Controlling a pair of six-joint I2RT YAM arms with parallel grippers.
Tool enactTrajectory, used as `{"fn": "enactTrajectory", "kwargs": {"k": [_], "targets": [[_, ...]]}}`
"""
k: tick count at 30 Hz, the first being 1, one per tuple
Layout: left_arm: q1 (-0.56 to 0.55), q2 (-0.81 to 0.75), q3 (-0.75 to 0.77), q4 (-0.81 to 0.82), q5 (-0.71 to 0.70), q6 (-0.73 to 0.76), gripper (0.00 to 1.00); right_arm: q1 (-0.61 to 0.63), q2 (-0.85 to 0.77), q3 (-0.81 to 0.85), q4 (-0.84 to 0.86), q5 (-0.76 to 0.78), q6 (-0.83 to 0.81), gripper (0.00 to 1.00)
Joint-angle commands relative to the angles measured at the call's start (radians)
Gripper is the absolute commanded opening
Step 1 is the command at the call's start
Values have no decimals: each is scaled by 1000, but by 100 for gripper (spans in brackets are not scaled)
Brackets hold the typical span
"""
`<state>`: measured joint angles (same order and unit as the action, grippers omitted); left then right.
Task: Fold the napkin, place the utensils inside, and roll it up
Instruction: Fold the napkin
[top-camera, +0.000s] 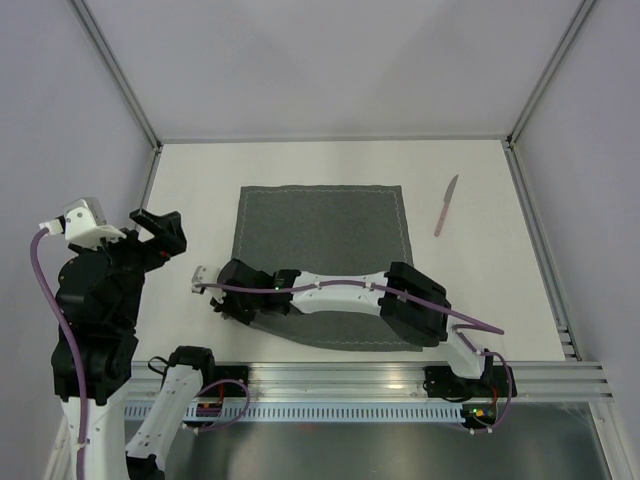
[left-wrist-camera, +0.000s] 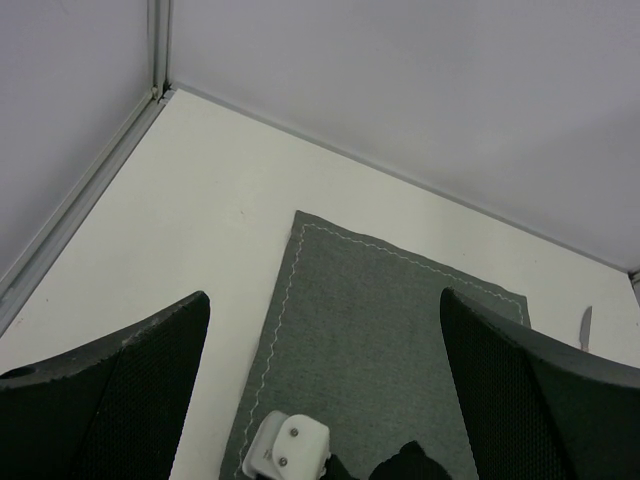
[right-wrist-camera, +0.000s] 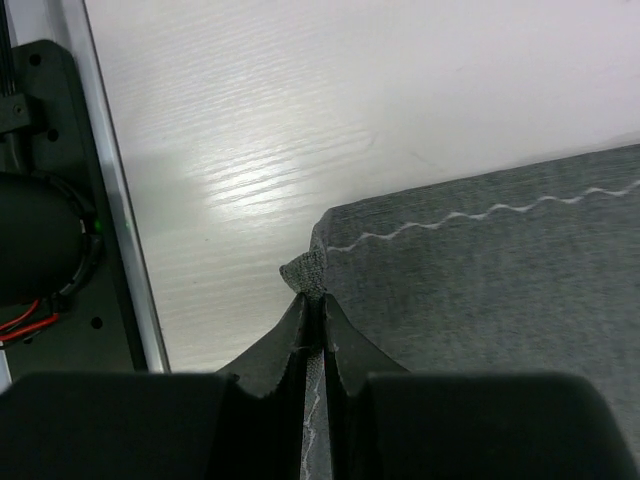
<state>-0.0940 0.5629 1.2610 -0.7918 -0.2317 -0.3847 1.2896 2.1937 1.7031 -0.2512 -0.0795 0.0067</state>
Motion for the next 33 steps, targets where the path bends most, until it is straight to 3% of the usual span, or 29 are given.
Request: {"fn": "enactTrajectory", "kwargs": {"k": [1, 15, 33], "targets": [[-3, -15, -23, -4, 8, 23, 100, -36, -123, -6, 4, 50, -31, 15], [-3, -47, -182, 57, 94, 12, 100, -251, -362, -250, 81, 211, -140, 11], [-3, -92, -402, 131, 183, 40, 100, -512, -391, -339, 135, 245, -195, 0]]}}
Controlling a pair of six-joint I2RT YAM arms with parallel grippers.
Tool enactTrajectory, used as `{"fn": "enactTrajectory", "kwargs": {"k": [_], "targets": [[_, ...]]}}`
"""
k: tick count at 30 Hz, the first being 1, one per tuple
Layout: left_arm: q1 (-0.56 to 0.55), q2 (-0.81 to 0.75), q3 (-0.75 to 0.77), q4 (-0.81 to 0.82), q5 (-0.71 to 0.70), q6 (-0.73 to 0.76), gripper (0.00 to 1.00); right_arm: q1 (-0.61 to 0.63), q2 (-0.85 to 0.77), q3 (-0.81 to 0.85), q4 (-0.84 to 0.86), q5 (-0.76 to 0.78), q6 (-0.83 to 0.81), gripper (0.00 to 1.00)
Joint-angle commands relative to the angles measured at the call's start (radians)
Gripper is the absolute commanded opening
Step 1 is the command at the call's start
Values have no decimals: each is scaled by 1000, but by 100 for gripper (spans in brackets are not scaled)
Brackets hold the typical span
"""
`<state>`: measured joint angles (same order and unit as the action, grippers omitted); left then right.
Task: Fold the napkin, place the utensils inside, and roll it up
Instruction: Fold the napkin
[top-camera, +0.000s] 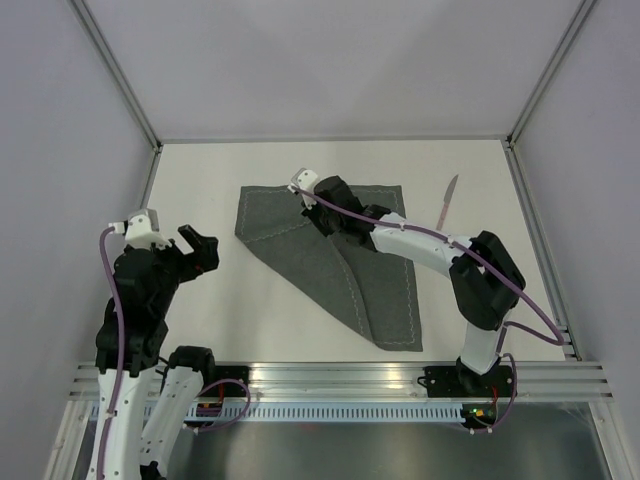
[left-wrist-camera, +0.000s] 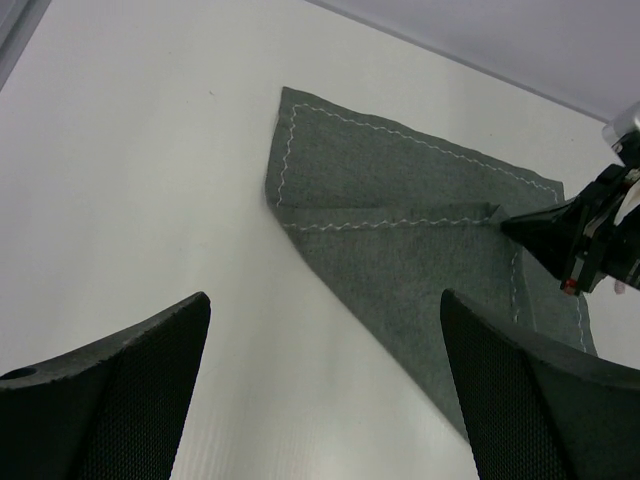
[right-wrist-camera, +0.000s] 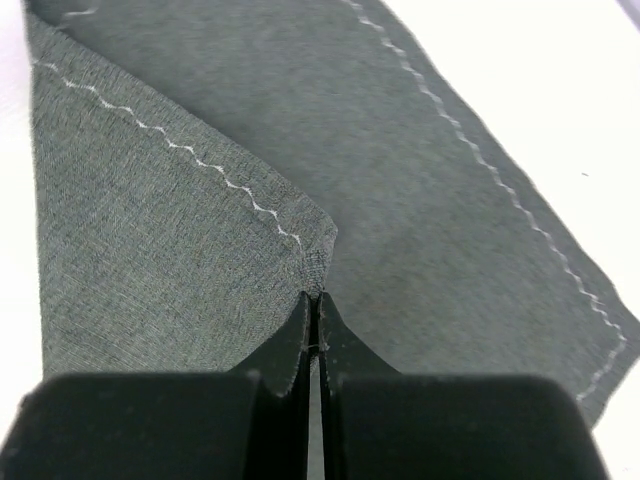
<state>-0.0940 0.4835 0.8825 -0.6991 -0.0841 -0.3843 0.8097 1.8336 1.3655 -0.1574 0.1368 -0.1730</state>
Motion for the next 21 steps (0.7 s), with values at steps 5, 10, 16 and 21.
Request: {"fn": "enactTrajectory", "kwargs": {"k": [5, 10, 16, 21], "targets": [[-1, -28, -60, 50, 43, 35, 100, -101, -17, -3, 58, 6, 1, 0], [-3, -54, -76, 50, 53, 35, 100, -181, -17, -11, 70, -28, 15, 1], [-3, -57, -86, 50, 60, 32, 100, -262, 10, 14, 68, -52, 29, 1], [-3, -65, -93, 50, 63, 33, 100, -313, 36, 21, 78, -65, 49, 0]]}}
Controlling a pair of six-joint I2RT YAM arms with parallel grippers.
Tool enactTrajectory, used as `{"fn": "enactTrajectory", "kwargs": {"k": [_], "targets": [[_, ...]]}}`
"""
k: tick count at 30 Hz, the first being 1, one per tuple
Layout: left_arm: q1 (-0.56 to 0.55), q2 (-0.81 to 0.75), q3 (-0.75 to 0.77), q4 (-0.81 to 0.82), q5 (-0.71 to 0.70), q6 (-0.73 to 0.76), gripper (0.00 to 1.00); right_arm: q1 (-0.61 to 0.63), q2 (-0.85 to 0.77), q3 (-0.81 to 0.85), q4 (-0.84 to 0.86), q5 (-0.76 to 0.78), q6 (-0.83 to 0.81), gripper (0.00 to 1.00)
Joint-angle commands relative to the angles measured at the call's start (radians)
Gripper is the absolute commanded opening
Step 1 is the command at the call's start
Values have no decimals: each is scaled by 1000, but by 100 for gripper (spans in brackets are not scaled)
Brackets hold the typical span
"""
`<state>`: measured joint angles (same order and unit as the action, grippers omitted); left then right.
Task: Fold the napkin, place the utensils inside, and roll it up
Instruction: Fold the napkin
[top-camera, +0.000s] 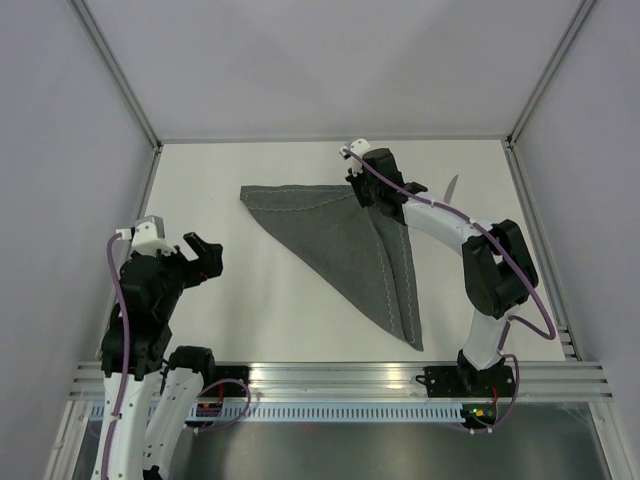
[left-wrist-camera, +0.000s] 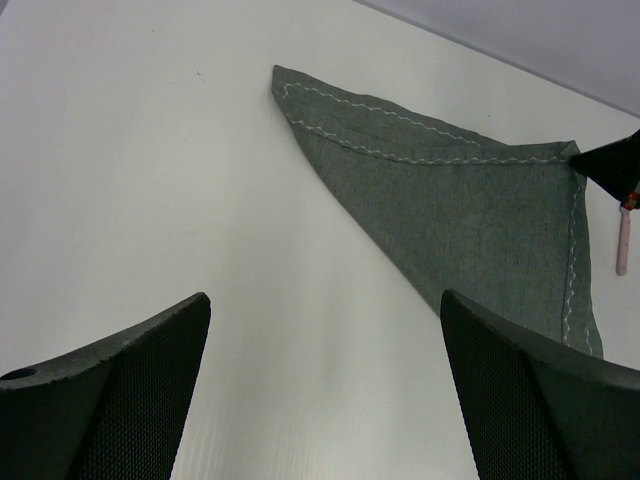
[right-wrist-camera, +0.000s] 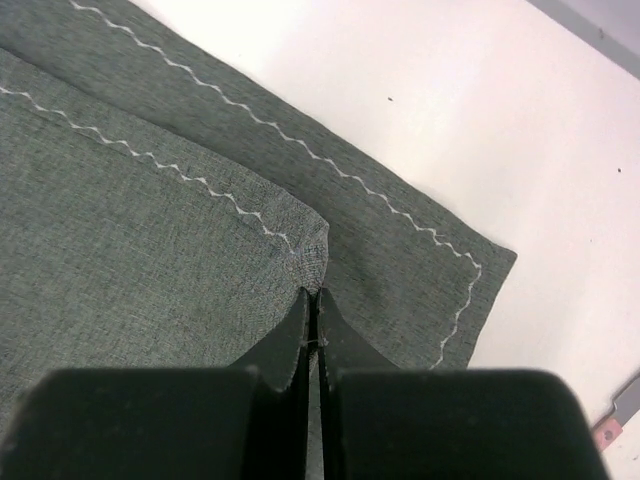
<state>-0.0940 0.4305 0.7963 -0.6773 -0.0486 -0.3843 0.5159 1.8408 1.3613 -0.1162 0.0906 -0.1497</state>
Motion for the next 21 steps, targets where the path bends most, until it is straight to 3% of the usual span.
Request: {"fn": "enactTrajectory", "kwargs": {"k": [1, 21], "targets": [[-3, -12, -6, 28, 27, 33, 100, -23, 32, 27, 36, -20, 30, 0], [-1, -18, -12, 32, 33, 30, 100, -119, 71, 15, 69, -32, 58, 0]]}}
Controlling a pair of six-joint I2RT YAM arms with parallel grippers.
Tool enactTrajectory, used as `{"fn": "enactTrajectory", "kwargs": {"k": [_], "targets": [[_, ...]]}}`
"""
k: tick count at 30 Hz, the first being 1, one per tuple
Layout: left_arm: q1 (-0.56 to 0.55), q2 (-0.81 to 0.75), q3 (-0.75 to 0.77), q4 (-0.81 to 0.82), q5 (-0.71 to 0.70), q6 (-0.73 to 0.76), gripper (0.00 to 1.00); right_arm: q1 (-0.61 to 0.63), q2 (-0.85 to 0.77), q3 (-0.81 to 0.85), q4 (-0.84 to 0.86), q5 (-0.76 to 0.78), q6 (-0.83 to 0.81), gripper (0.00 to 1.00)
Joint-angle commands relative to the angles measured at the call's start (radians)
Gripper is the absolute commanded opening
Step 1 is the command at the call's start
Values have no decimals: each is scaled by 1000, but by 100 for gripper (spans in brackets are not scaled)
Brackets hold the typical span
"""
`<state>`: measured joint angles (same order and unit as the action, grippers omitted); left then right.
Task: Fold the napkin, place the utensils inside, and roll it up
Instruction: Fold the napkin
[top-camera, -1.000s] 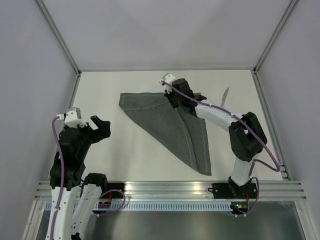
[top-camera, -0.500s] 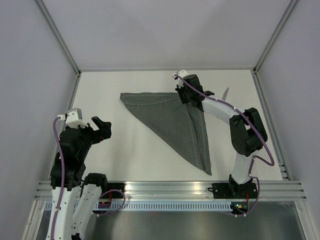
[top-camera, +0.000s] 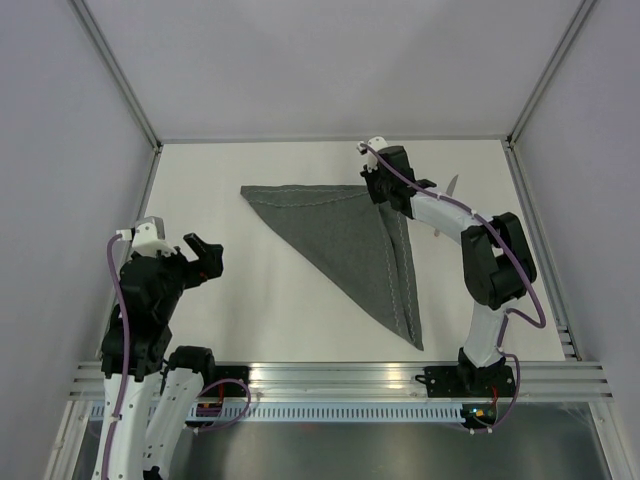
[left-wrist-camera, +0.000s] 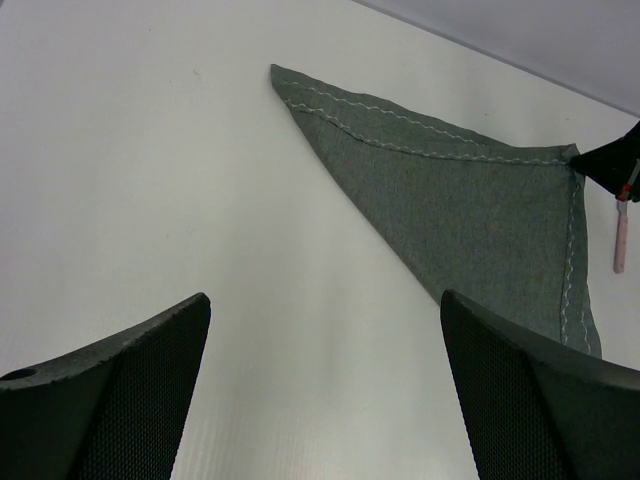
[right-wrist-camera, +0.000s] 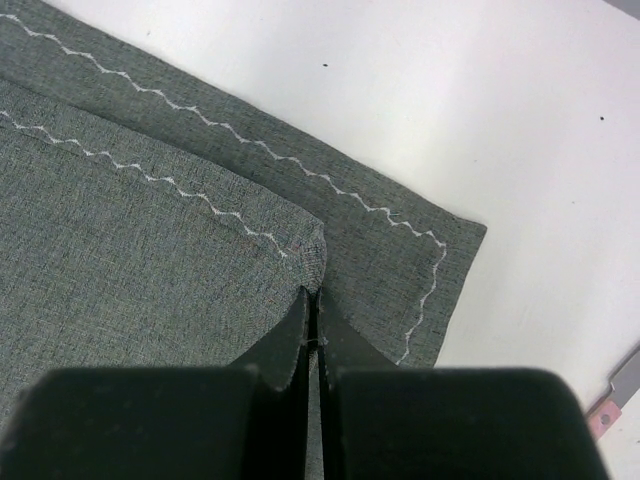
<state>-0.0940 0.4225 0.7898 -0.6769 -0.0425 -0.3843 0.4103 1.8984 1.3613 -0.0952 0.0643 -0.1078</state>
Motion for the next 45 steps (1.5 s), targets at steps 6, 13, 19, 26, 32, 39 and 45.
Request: {"fn": "enactTrajectory", "kwargs": {"k": [6, 13, 19, 26, 32, 39, 45], "targets": [[-3, -10, -8, 31, 30, 30, 100, -27, 25, 10, 58, -4, 17, 0], [-3, -11, -8, 31, 30, 30, 100, -47, 28, 2, 69, -3, 23, 0], [-3, -13, -8, 30, 33, 32, 100, -67, 28, 1, 75, -4, 30, 1], [-3, -14, -8, 31, 33, 32, 100, -77, 27, 2, 74, -4, 36, 0], [-3, -14, -9, 30, 35, 32, 100, -85, 27, 9, 74, -4, 40, 0], [-3, -14, -9, 30, 36, 32, 100, -91, 30, 15, 72, 2, 42, 0], [-1, -13, -11, 31, 35, 30, 100, -96, 34, 22, 71, 5, 43, 0]]}}
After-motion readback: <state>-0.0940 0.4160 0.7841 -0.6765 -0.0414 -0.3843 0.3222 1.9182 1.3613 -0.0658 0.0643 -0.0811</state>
